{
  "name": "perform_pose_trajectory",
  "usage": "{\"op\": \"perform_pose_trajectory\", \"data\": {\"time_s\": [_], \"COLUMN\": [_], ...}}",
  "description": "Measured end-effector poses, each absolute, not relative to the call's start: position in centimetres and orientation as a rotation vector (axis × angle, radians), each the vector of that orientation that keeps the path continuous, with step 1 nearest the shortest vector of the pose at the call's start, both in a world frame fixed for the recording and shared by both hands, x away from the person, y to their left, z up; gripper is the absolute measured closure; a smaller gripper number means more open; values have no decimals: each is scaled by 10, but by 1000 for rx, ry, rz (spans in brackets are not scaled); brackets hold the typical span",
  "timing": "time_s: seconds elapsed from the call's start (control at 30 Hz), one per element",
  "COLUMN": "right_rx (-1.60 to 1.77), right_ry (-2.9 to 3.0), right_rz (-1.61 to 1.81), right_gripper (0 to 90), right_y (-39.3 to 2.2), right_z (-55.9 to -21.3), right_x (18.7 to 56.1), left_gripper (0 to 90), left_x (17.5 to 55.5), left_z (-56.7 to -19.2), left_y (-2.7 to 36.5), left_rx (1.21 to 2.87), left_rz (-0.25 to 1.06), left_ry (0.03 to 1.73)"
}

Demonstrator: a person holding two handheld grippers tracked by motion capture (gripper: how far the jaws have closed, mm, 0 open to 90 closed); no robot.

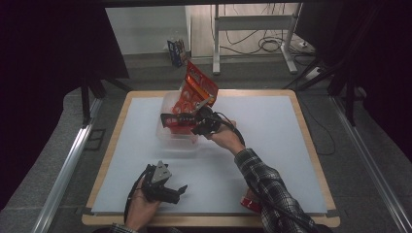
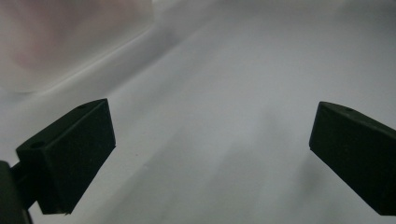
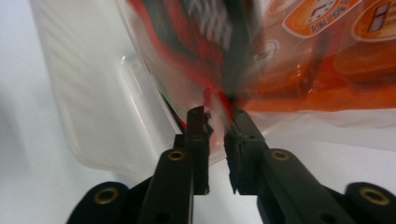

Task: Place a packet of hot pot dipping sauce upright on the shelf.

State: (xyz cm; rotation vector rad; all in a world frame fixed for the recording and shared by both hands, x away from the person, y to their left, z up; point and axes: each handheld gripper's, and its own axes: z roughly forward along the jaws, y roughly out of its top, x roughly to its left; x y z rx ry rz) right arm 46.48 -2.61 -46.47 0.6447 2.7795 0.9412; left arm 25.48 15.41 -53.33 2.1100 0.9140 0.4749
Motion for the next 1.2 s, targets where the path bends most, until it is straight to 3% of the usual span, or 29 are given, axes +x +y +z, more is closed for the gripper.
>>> {"op": "perform_pose_trajectory", "data": {"time_s": [0.3, 0.97, 1.2], "right_rx": [660, 685, 687], "right_ry": [2739, 2692, 2685], "right_rz": [957, 1076, 1114], "right_gripper": [635, 183, 99], "right_y": [-39, -79, -91], "right_z": [-457, -457, -460], "right_x": [459, 436, 424], "left_gripper": [4, 6, 6], "left_x": [255, 255, 254], "left_z": [-534, -535, -535], "left_y": [153, 151, 150], "left_rx": [2116, 2140, 2142], "left_rz": [469, 465, 467], "left_ry": [915, 898, 891]}}
